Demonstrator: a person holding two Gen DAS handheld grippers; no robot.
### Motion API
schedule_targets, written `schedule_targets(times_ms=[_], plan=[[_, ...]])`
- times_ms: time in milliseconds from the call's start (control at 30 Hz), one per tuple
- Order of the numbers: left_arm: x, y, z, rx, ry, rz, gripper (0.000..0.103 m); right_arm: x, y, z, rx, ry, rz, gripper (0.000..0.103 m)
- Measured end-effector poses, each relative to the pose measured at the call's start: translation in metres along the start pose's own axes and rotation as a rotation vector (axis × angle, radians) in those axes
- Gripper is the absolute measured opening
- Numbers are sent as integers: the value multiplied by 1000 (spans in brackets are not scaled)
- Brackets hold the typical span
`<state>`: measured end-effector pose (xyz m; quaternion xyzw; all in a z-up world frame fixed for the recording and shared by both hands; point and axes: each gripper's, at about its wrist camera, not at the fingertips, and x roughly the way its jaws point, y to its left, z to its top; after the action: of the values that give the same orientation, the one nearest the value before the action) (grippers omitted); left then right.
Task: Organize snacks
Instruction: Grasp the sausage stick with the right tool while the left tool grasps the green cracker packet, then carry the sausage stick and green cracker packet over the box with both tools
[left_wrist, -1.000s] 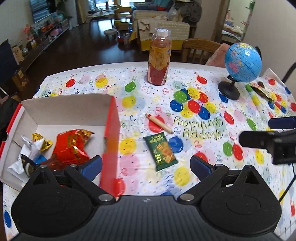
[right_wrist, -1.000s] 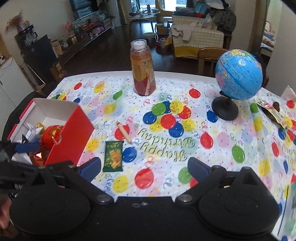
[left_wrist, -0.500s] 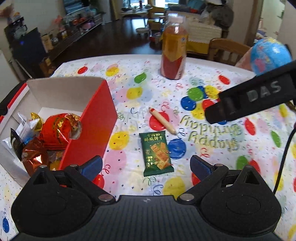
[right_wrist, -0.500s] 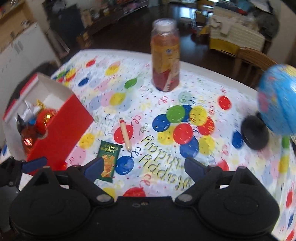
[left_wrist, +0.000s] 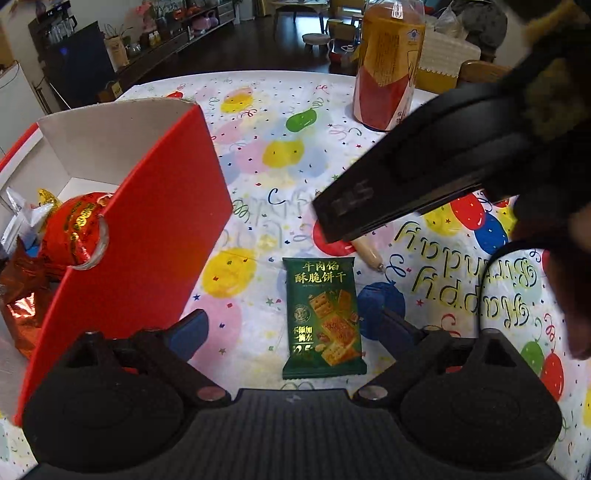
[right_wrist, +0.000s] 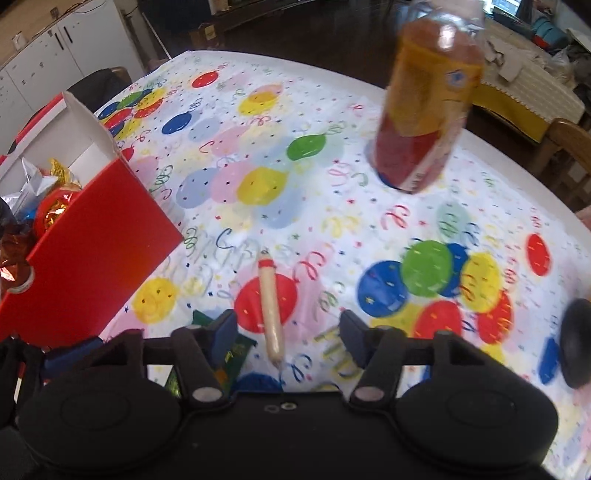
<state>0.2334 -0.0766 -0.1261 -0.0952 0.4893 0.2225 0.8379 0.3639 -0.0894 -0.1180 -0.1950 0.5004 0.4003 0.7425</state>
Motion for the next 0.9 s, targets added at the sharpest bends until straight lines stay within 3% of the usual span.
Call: schedule_targets(times_ms=[133,233,300,500,600,733,900], plan=[[9,-7,-2,26,18,-5,84,11,5,4,-20,-3,22,43],[14,-8,-1,16,28,-3,81,19,4,6,-15,8,38,33],[16,-9,-2,23,30,-3,73,23,3,5,-10,23,53,26],[19,-7,-3,21,43,-37,69,25,5,5,-39,38,49,21],[21,-4,0,26,44,-58,58,25,7,5,-53,44,21,12],[21,9,2,17,41,-81,43,25,1,4,-15,64,4,9],[21,24,3,7,53,-134,42,17,-11,-5,54,56,-7,9]])
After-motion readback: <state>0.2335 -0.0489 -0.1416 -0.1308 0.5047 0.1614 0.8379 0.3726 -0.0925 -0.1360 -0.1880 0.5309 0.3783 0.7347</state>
